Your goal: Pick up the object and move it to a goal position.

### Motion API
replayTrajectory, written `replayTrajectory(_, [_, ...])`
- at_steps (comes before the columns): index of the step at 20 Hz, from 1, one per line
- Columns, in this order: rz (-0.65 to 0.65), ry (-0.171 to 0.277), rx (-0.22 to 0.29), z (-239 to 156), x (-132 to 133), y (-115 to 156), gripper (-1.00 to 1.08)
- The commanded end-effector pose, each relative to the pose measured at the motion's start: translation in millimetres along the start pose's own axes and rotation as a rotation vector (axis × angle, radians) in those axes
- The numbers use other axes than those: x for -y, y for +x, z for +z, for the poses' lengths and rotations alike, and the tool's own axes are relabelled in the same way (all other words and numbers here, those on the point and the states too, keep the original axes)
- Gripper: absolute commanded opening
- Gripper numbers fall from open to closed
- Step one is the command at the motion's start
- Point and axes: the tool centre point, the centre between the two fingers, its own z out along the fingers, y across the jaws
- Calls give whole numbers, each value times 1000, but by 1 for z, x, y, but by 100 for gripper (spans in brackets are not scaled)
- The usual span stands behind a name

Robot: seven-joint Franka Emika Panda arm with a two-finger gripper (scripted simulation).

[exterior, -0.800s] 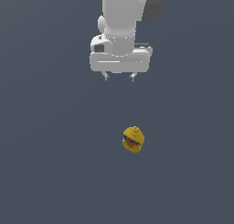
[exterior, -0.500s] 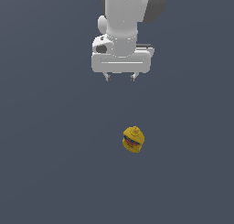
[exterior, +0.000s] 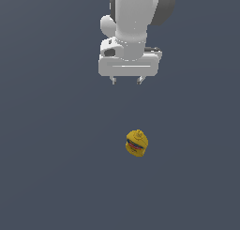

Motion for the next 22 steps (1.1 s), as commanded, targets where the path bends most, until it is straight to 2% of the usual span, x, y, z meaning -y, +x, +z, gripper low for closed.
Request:
replayTrajectory(1, [-11,-1,0,1,0,2,100])
replayTrajectory(11, [-153,-3,-2,8,7,28,100])
replayTrajectory(22, [-445,-3,-7,29,21,78,100])
